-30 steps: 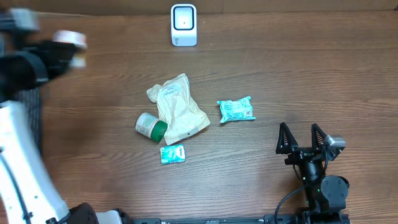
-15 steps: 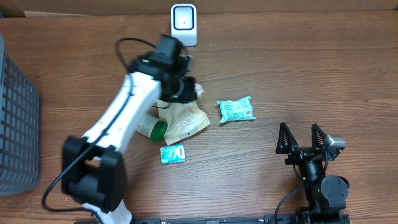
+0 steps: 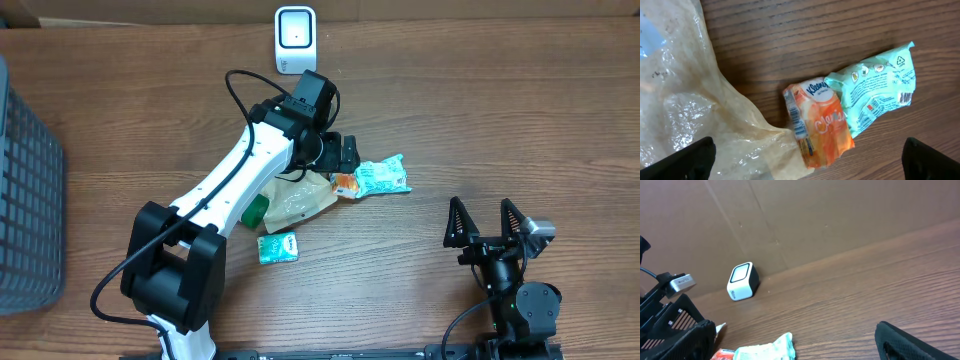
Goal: Scan the item barcode
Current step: 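Carry the Kleenex pack toward the scanner and drop it on table, then move the right gripper to the Kleenex pack and green wipes packet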
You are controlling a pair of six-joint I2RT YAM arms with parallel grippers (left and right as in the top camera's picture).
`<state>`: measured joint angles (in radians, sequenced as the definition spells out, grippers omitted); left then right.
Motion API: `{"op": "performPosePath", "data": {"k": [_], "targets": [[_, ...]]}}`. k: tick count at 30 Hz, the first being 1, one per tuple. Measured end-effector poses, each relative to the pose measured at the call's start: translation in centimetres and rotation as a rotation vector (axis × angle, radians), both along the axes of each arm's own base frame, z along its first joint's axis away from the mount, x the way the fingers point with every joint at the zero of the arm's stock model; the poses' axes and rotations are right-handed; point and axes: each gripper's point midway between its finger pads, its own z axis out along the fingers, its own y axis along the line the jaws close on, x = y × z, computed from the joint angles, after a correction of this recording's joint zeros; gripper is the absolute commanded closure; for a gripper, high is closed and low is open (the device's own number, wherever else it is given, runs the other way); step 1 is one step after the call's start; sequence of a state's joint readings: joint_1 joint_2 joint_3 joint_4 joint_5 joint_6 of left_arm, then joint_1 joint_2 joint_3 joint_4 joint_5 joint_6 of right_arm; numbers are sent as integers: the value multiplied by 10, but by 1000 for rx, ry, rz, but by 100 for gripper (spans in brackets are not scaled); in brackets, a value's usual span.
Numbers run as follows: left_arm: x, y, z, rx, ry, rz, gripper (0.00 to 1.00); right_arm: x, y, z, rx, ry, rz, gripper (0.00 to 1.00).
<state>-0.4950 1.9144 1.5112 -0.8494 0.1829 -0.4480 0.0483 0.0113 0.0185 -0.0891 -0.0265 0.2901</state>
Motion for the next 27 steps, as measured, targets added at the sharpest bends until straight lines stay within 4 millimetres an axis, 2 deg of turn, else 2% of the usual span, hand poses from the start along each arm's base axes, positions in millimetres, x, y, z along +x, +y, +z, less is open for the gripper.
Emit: {"op": "performPosePath", "data": {"k": [3, 6, 9, 12, 14, 17, 20, 23, 27], "targets": [[-3, -1, 1, -6, 17, 3, 0, 0, 0, 0, 0, 0, 0, 0], [-1, -3, 14, -15, 13, -2, 0, 0, 0, 0, 0, -1, 0, 0], [8, -2, 51, -30, -31, -23, 0, 0, 0, 0, 0, -1, 0, 0], [13, 12, 106, -47, -104, -41, 0, 0, 0, 0, 0, -1, 0, 0], [13, 33, 147, -53, -156, -37, 0, 0, 0, 0, 0, -1, 0, 0], [10, 76, 198, -41, -230, 0, 0, 0, 0, 0, 0, -1, 0, 0], [10, 127, 231, -11, -289, 91, 0, 0, 0, 0, 0, -1, 1, 0], [9, 174, 244, 26, -304, 195, 0, 0, 4, 1, 8, -1, 23, 0], [2, 220, 238, 90, -260, 299, 0, -2, 15, 2, 31, -2, 89, 0]]}}
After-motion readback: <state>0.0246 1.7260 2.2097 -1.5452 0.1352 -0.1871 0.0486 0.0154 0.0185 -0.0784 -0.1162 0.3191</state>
